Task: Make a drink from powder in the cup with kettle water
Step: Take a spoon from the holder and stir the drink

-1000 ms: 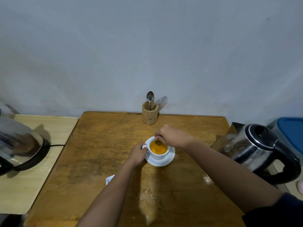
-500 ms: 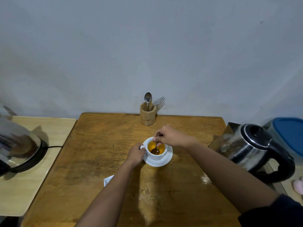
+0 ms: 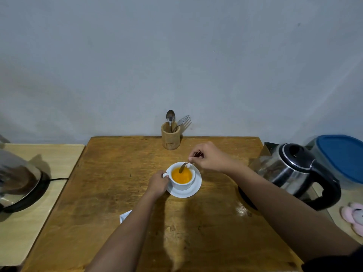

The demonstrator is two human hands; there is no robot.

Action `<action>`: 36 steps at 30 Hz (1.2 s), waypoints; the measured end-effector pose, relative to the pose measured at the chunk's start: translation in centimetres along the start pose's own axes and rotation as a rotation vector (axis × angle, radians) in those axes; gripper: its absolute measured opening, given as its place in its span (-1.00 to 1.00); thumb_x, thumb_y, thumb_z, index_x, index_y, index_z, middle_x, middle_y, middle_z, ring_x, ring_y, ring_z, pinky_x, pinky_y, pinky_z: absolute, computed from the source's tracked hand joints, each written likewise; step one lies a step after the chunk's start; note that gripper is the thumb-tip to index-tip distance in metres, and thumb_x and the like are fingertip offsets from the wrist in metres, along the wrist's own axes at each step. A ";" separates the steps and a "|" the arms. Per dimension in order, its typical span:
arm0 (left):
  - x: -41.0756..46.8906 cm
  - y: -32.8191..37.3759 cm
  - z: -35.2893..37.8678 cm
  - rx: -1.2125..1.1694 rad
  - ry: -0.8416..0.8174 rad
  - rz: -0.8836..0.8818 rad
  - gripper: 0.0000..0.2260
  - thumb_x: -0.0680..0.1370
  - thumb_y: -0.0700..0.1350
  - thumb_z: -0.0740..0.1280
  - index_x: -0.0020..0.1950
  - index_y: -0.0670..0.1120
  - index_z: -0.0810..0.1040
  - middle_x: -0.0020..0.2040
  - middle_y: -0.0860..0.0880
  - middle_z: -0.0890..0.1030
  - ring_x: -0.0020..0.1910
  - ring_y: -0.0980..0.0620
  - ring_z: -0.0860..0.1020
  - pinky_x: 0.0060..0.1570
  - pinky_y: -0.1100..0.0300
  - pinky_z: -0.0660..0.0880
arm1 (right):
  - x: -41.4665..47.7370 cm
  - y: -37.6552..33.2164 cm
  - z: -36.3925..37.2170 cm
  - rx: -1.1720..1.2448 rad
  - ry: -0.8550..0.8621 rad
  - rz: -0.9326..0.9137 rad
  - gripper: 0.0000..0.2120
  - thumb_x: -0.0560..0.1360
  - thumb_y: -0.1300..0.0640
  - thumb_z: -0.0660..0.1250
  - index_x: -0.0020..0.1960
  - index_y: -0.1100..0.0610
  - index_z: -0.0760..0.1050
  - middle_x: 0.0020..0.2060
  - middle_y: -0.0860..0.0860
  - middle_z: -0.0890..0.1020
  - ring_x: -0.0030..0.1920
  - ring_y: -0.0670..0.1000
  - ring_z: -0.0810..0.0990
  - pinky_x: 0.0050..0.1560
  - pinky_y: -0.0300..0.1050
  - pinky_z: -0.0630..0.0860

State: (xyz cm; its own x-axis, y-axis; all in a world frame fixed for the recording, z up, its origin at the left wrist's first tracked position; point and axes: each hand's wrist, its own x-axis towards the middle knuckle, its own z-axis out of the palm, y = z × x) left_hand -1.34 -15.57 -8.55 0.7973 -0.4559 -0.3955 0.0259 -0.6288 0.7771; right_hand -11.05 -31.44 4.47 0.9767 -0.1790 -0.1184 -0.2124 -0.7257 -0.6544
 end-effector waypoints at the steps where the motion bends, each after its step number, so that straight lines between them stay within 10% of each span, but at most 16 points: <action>1: 0.0 0.0 0.0 0.001 0.004 0.001 -0.77 0.58 -0.18 0.16 0.14 -0.24 0.51 0.12 -0.27 0.57 -0.07 -0.06 0.44 -0.10 0.14 0.33 | -0.2 0.2 0.1 0.024 0.006 0.008 -0.86 0.50 0.15 0.33 -0.03 0.18 0.63 -0.21 -0.05 0.60 -0.27 -0.22 0.48 -0.29 -0.39 0.33; 8: -0.1 0.0 0.5 -0.015 0.018 -0.003 -0.74 0.59 -0.18 0.13 0.21 -0.24 0.46 0.17 -0.26 0.55 0.03 -0.13 0.49 -0.04 0.11 0.36 | -0.9 2.1 1.1 0.285 0.159 0.096 -0.89 0.51 0.22 0.33 -0.07 0.21 0.62 -0.31 -0.06 0.61 -0.40 -0.36 0.53 -0.35 -0.50 0.41; 19: -0.1 -0.4 0.6 -0.075 0.020 0.014 -0.81 0.58 -0.17 0.13 0.12 -0.16 0.47 0.03 -0.15 0.54 -0.02 -0.08 0.47 -0.05 0.10 0.38 | -1.9 5.8 2.5 1.266 0.641 0.429 -0.84 0.56 0.21 0.23 0.00 0.31 0.50 -0.07 0.27 0.62 -0.29 -0.06 0.71 -0.32 -0.38 0.58; 24: -0.3 -0.5 0.8 -0.092 0.046 0.001 -0.77 0.59 -0.17 0.13 0.18 -0.18 0.48 0.03 -0.11 0.52 0.01 -0.06 0.47 -0.02 0.11 0.38 | -5.9 7.1 5.4 1.719 0.839 0.523 -0.86 0.57 0.26 0.20 -0.09 0.30 0.49 -0.32 0.17 0.69 -0.36 -0.05 0.70 -0.39 -0.35 0.59; 36: -0.5 -1.0 1.1 -0.106 0.083 0.029 -0.78 0.60 -0.13 0.14 0.17 -0.14 0.49 0.02 -0.07 0.52 0.01 -0.03 0.48 -0.02 0.13 0.38 | -9.6 9.1 13.2 1.759 1.080 0.856 -0.89 0.53 0.32 0.23 0.01 0.23 0.50 -0.05 0.09 0.57 -0.06 -0.02 0.59 -0.36 -0.35 0.61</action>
State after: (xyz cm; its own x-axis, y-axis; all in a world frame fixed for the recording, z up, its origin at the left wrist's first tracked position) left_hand -2.46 -15.42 -9.69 0.8455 -0.4170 -0.3336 0.0622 -0.5436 0.8370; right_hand -21.91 -27.55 -10.23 0.1852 -0.6633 -0.7251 0.3853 0.7278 -0.5673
